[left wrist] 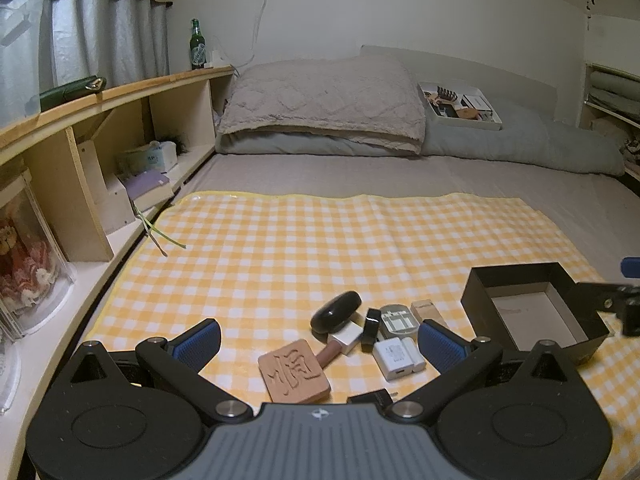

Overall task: Organize rigid objects
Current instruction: 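Grasp the carved wooden tile with the left tool while the right tool pinches the black box wall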

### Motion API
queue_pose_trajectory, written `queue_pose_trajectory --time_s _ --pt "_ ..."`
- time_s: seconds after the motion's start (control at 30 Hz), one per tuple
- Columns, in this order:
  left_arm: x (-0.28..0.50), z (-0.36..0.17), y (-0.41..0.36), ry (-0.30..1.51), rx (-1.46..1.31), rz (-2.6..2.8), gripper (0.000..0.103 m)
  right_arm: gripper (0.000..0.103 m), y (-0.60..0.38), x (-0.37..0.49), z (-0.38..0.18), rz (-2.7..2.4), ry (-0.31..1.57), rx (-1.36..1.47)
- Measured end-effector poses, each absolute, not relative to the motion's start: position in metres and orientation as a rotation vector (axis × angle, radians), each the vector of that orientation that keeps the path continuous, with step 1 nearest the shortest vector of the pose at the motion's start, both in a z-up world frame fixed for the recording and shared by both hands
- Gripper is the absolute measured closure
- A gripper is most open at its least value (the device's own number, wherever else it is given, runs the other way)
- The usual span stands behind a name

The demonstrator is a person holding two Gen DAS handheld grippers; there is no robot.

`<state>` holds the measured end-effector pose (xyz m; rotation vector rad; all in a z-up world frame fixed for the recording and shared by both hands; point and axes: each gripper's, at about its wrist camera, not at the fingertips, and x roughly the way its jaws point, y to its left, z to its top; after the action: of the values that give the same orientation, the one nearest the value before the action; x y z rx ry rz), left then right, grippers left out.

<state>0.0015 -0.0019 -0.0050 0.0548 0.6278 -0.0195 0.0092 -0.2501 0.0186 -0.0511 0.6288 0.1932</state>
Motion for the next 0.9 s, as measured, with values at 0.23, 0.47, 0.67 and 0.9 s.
queue_pose_trajectory --time_s 0.23,0.47,0.67,0.9 --pt "0.009 0.001 0.006 0.599 0.095 0.008 0.000 0.000 -0.281 0.009 0.030 0.158 0.552 0.013" --pt "0.025 0.007 0.018 0.575 0.143 0.047 0.000 0.000 -0.313 0.011 0.035 0.067 0.509 -0.020" --pt "0.045 0.005 0.030 0.581 0.151 0.046 0.000 0.000 -0.350 0.034 0.027 -0.044 0.617 -0.033" --pt "0.072 -0.009 0.040 0.607 0.098 0.092 0.000 0.000 -0.381 0.079 0.006 -0.095 0.757 0.038"
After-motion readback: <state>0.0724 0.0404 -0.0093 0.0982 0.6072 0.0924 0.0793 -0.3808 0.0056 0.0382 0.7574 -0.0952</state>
